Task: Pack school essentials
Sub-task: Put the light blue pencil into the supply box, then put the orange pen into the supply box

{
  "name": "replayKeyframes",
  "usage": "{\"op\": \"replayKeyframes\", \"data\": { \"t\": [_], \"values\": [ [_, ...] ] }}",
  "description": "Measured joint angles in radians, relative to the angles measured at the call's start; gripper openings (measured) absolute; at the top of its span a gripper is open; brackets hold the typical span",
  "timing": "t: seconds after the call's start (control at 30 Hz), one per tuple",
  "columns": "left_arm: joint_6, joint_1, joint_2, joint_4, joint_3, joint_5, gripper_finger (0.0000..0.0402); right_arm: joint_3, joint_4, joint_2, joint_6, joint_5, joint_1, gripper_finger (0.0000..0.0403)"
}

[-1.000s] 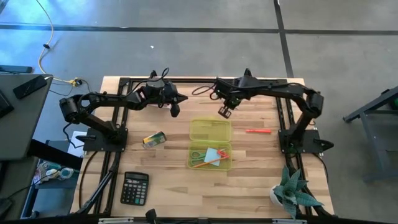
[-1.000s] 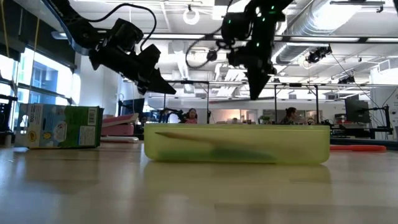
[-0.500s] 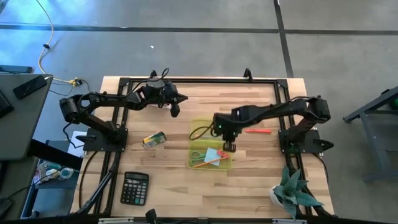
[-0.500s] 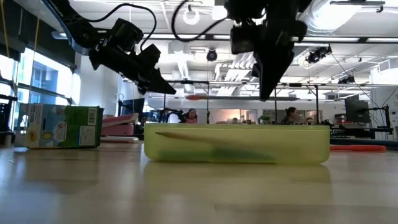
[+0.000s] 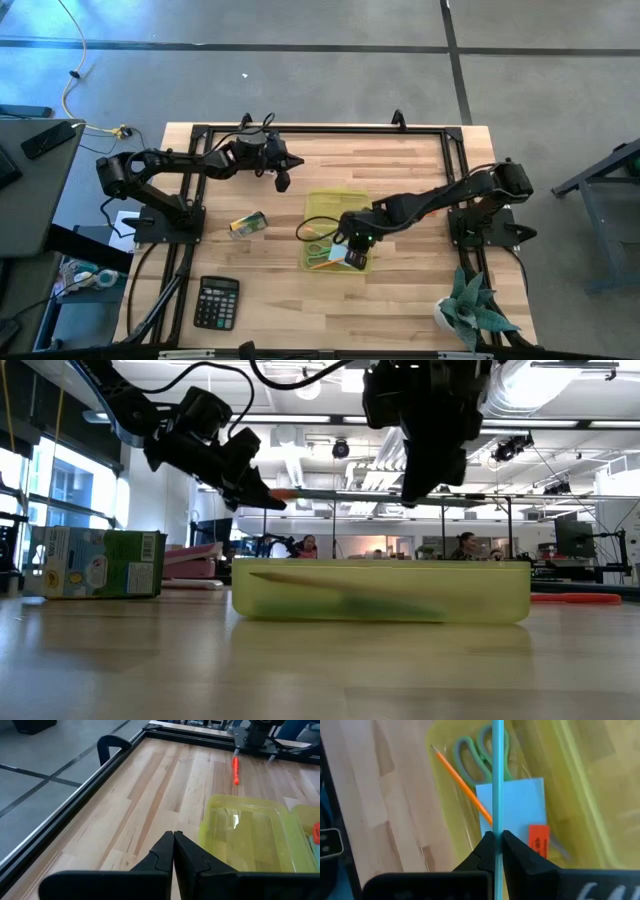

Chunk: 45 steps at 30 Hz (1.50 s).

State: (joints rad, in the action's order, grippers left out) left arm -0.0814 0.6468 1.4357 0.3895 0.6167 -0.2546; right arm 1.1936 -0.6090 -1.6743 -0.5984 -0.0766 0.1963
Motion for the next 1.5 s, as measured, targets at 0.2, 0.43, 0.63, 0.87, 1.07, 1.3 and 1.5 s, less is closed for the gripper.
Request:
{"op": "replayKeyframes", "data": {
  "t": [0.2,0.43,0.63,0.87,1.07,1.3,1.5],
  "values": [
    [0.0,-0.02,0.0,0.0,0.0,0.0,0.0,-0.031,0.039,-0.046,-0.105,0.06,0.044,0.0003],
    [0.0,-0.044,0.0,0.0,0.0,0.0,0.0,-0.032,0.058,-0.107,-0.13,0.068,0.055,0.0003],
    [0.0,-0.054,0.0,0.003,0.0,0.0,0.0,-0.032,0.061,-0.12,-0.128,0.069,0.059,0.0014],
    [0.0,-0.053,0.0,0.003,0.0,0.0,0.0001,-0.032,0.061,-0.12,-0.145,0.124,0.067,0.0091],
    [0.001,-0.053,0.0,0.001,0.0,0.0,0.0001,-0.03,0.035,-0.113,-0.162,0.128,0.063,0.0135],
    [0.0,-0.053,0.0,-0.002,0.0,0.0,0.0001,-0.028,-0.036,-0.036,-0.161,0.199,0.064,0.014],
    [0.0,-0.053,0.0,0.0,0.0,0.0,0.0001,-0.028,-0.168,0.081,-0.162,0.346,0.063,0.014]
  ]
}}
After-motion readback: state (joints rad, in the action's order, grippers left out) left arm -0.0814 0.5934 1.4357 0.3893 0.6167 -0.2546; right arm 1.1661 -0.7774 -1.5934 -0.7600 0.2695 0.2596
